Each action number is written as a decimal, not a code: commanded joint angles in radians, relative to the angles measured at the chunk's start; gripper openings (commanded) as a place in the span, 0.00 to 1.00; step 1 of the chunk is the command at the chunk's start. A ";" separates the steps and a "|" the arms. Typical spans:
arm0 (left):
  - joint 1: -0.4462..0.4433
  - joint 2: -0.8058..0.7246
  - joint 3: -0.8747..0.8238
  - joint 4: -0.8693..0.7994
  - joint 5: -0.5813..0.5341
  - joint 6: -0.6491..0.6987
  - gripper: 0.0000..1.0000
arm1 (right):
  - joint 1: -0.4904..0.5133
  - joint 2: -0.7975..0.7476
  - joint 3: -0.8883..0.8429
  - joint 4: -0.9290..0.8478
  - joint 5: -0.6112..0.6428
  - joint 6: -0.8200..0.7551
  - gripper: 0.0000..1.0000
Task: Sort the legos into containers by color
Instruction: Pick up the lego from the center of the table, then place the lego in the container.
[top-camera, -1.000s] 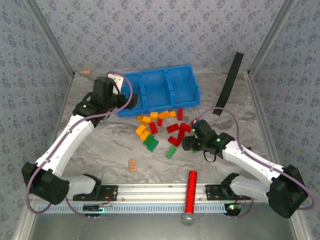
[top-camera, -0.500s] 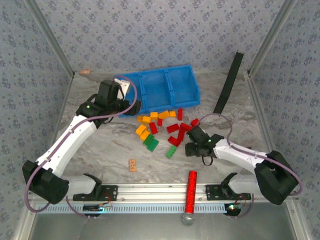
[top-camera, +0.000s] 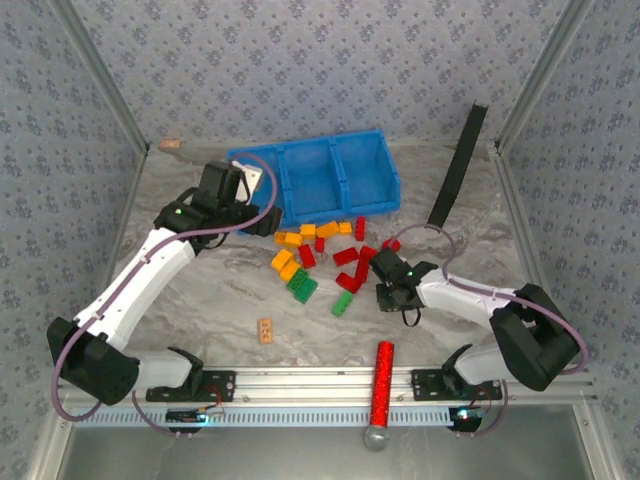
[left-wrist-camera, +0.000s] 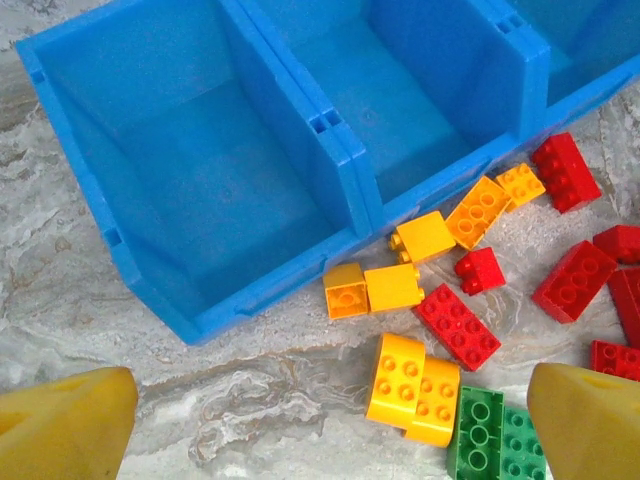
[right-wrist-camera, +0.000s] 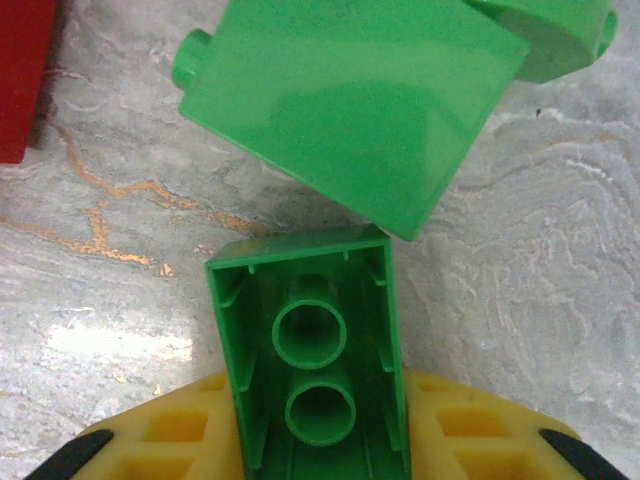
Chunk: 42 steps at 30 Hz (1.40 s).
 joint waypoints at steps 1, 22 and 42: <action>-0.005 -0.006 -0.010 -0.049 0.021 0.019 1.00 | 0.006 -0.002 0.027 0.006 -0.060 -0.010 0.29; -0.191 -0.123 -0.267 0.008 0.106 -0.141 0.99 | -0.119 0.190 0.759 -0.224 0.008 -0.321 0.26; -0.587 0.227 -0.273 0.286 0.042 -0.366 0.92 | -0.328 0.758 1.124 -0.055 -0.182 -0.339 0.26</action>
